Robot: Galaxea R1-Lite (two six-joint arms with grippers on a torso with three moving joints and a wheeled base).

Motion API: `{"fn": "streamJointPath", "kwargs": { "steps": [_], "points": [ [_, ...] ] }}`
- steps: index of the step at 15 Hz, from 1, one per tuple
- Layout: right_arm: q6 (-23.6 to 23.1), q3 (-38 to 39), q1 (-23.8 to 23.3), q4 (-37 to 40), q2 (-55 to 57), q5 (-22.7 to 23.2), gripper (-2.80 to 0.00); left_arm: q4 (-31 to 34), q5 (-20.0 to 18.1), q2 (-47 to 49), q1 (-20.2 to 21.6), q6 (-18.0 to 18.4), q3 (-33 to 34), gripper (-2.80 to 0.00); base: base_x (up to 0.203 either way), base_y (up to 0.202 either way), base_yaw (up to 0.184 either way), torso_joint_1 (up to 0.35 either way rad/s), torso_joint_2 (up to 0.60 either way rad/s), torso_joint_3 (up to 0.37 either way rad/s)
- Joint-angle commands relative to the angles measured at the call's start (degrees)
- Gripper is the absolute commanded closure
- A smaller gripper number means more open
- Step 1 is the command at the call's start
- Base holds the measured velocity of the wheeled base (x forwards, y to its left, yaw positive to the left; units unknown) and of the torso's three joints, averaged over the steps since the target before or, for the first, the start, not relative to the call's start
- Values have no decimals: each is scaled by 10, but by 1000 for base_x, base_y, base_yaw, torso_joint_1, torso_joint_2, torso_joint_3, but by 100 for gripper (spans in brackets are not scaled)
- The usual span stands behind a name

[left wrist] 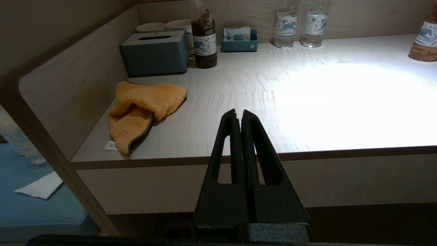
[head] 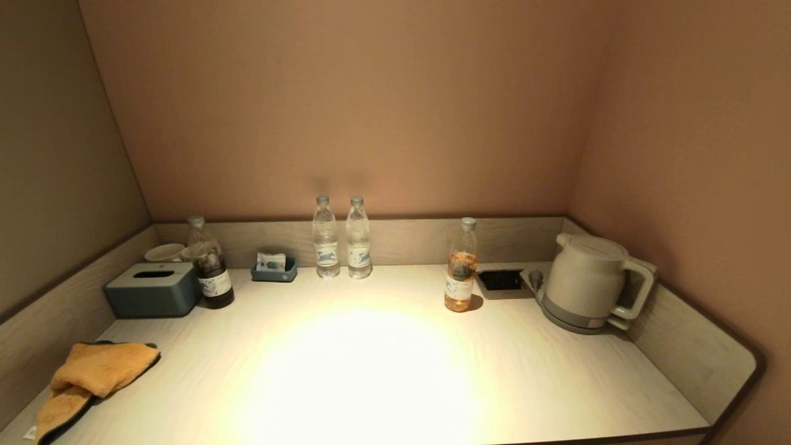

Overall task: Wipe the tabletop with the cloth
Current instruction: Pick up the tablecloth

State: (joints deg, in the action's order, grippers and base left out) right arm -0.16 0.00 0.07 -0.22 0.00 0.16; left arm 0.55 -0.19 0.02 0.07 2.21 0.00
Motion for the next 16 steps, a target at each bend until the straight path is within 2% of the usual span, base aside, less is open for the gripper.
{"fn": "streamJointPath", "kwargs": {
  "steps": [1, 6, 7, 9, 12, 16],
  "points": [
    [0, 0, 0, 0, 0, 0, 0, 0, 1, 0, 0, 1, 0, 0, 0, 0, 0, 0, 0, 0],
    [0, 0, 0, 0, 0, 0, 0, 16, 1, 0, 0, 0, -45, 0, 0, 0, 0, 0, 0, 0],
    [0, 0, 0, 0, 0, 0, 0, 36, 1, 8, 0, -3, -55, 0, 0, 0, 0, 0, 0, 0],
    [0, 0, 1, 0, 0, 0, 0, 96, 3, 51, 0, -24, -126, 0, 0, 0, 0, 0, 0, 0],
    [0, 0, 0, 0, 0, 0, 0, 132, 35, 239, 1, -104, -243, 0, 0, 0, 0, 0, 0, 0],
    [0, 0, 0, 0, 0, 0, 0, 163, 122, 630, 11, -202, -401, 0, 0, 0, 0, 0, 0, 0]
  ]
}}
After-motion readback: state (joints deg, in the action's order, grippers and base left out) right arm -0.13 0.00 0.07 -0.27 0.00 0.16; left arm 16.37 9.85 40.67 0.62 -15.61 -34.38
